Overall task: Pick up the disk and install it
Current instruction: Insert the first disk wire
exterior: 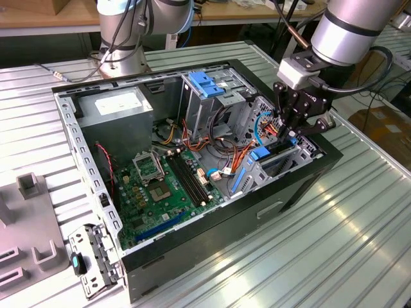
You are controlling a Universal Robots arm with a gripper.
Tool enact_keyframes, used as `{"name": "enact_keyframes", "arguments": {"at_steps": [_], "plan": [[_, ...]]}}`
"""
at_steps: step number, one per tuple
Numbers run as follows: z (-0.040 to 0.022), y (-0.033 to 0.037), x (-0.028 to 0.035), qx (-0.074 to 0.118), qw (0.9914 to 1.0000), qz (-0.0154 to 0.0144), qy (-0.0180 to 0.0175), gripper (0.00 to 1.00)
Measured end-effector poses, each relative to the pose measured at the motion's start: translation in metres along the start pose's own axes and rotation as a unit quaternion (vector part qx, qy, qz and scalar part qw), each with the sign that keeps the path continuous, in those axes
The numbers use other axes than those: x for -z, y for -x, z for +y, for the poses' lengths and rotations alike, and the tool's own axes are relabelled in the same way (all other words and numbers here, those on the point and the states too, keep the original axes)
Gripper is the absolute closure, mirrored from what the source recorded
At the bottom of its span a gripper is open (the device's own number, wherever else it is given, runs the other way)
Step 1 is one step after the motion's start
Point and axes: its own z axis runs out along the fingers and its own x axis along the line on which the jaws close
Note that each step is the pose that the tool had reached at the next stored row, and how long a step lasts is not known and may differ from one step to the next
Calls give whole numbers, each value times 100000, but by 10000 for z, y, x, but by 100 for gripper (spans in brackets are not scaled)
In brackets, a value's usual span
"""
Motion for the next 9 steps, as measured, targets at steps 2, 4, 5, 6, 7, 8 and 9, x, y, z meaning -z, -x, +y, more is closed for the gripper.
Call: {"name": "enact_keyframes", "arguments": {"at_steps": [2,4,5,6,7,8,9], "plan": [[0,0,-6,-161,100000,5,2,84],[0,0,-9,-419,99999,15,11,84],[1,0,-11,-616,99998,21,23,84],[0,0,-13,-745,99997,24,30,84],[1,0,-16,-861,99996,21,34,84],[1,0,-17,-1054,99994,38,43,84],[1,0,-19,-1101,99994,28,43,84]]}}
